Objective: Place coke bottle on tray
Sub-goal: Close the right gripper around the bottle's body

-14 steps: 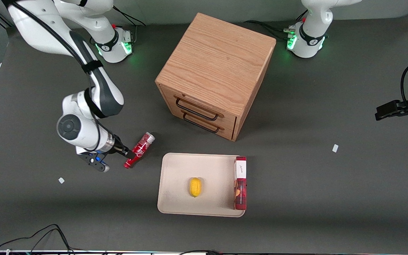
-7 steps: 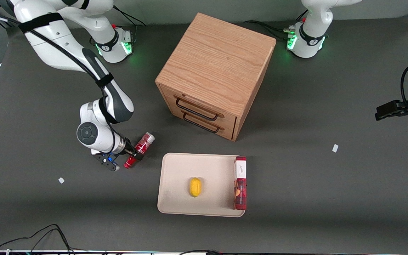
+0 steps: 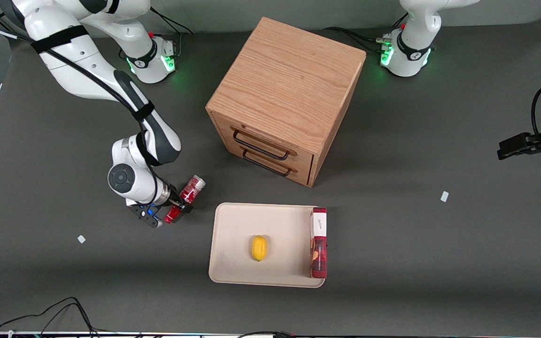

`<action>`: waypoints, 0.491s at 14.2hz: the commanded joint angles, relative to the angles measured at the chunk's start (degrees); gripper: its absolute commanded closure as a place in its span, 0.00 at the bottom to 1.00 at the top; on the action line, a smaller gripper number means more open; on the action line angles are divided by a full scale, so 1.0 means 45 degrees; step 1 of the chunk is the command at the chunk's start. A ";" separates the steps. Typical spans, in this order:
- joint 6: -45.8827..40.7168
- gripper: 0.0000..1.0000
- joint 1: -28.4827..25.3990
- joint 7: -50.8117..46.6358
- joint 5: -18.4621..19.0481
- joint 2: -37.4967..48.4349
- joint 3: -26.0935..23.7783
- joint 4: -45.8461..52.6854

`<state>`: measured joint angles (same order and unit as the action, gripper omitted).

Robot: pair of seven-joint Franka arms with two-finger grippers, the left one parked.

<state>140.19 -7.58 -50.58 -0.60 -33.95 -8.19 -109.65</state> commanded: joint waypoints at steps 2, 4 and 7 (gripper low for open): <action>0.0313 0.91 -0.0034 -0.0264 0.0055 0.0006 -0.0211 -0.0068; 0.0118 1.00 -0.0015 -0.0069 0.0054 0.0395 -0.0231 0.0010; -0.1418 1.00 0.0024 0.0652 0.0152 0.1040 -0.0231 0.1040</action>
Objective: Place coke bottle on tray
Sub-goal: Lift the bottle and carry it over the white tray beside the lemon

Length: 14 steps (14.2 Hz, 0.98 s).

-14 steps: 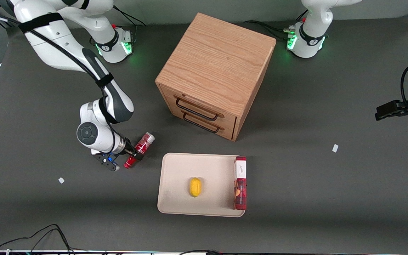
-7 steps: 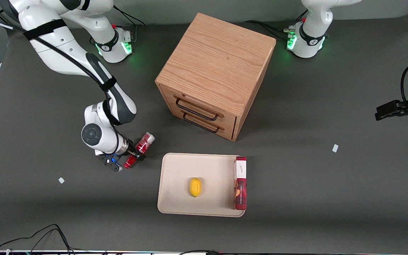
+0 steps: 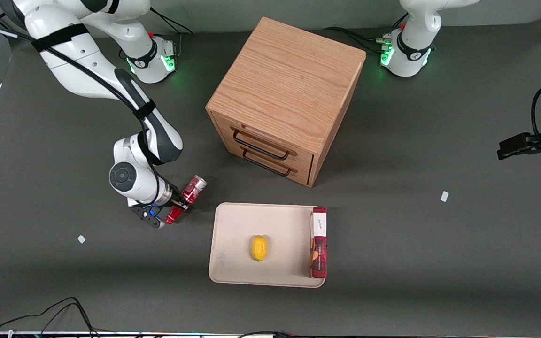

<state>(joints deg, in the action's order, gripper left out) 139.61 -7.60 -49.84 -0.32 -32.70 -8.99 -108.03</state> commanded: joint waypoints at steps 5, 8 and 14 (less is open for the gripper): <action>-0.5178 1.00 0.0029 0.3140 0.1218 0.0568 -0.0034 0.4858; -0.6393 1.00 -0.0088 0.5813 0.1732 -0.0211 -0.0422 0.7338; -0.5348 0.99 -0.1007 0.7363 0.1693 -0.3531 -0.1379 1.1506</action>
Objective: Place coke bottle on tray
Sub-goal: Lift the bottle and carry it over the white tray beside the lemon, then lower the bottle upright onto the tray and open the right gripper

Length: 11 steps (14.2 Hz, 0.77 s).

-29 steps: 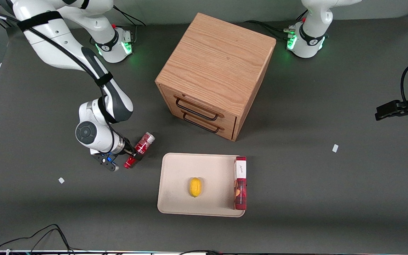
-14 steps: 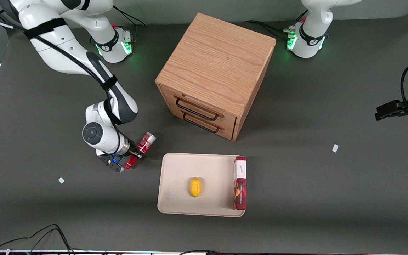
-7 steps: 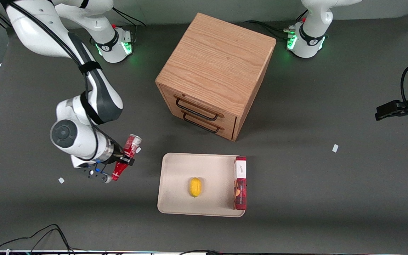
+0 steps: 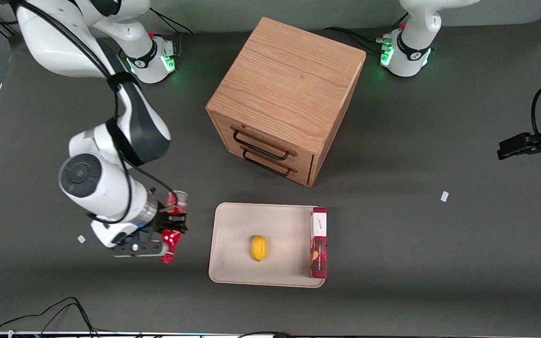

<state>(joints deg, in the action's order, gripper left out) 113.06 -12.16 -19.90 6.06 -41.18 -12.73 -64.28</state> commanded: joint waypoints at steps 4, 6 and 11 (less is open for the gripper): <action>0.2860 0.99 -0.0130 0.0711 0.0255 -0.3209 -0.0707 0.1803; 0.3448 0.98 -0.0229 0.0556 0.0236 -0.3873 -0.0707 0.1784; 0.3958 0.83 -0.0268 -0.0051 -0.0055 -0.4833 -0.0707 0.1667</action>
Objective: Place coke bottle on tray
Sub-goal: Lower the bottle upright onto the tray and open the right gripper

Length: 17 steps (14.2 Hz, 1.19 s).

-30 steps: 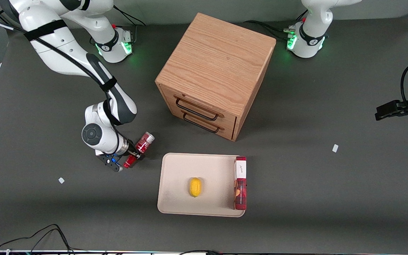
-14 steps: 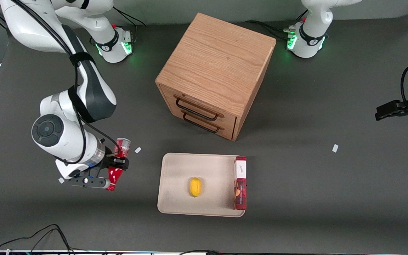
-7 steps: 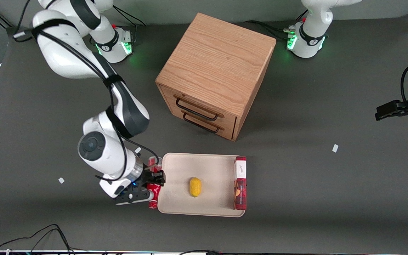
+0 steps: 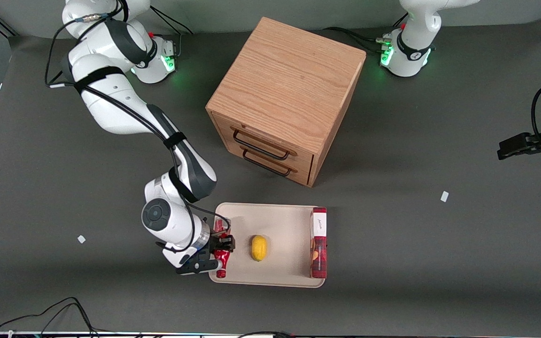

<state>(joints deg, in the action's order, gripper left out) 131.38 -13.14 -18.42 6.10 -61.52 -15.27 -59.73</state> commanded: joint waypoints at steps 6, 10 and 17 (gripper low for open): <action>0.0198 0.15 -0.0049 -0.0418 -0.0243 -0.0703 -0.0141 0.0558; 0.0452 0.00 -0.0029 -0.0379 -0.0223 -0.0723 -0.0121 0.0480; 0.0803 0.00 -0.0010 -0.0320 -0.0184 -0.0627 -0.0063 0.0226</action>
<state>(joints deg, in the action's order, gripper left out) 134.15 -13.11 -19.64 5.60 -64.34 -15.43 -59.21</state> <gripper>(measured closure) 0.000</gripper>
